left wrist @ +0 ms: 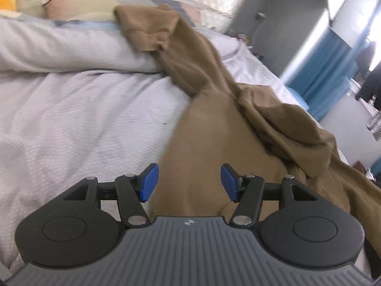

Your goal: Fold large clothes

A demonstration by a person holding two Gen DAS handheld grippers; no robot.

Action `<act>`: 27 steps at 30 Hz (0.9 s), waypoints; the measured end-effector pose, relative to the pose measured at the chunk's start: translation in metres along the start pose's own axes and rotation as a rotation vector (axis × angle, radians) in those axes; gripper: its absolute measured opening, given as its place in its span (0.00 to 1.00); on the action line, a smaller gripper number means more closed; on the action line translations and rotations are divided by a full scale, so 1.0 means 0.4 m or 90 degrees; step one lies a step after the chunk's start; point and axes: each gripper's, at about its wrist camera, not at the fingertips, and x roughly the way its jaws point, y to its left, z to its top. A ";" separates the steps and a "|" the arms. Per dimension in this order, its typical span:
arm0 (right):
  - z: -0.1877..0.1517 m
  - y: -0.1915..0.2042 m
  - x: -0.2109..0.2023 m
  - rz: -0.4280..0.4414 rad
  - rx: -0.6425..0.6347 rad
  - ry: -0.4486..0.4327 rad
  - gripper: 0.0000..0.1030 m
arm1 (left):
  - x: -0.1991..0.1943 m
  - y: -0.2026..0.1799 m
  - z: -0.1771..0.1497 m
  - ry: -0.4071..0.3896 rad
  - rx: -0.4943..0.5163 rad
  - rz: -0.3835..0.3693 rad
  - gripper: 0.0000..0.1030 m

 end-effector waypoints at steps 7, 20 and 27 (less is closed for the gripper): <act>-0.100 -0.011 0.237 0.099 0.064 0.188 0.78 | 0.046 0.056 -0.004 0.065 -0.052 0.032 0.67; -0.209 -0.057 0.359 0.320 0.204 0.207 0.84 | 0.147 0.084 -0.014 0.145 -0.113 0.003 0.67; -0.220 -0.010 0.402 0.329 0.161 0.225 0.71 | 0.185 0.030 -0.021 0.145 -0.051 -0.015 0.65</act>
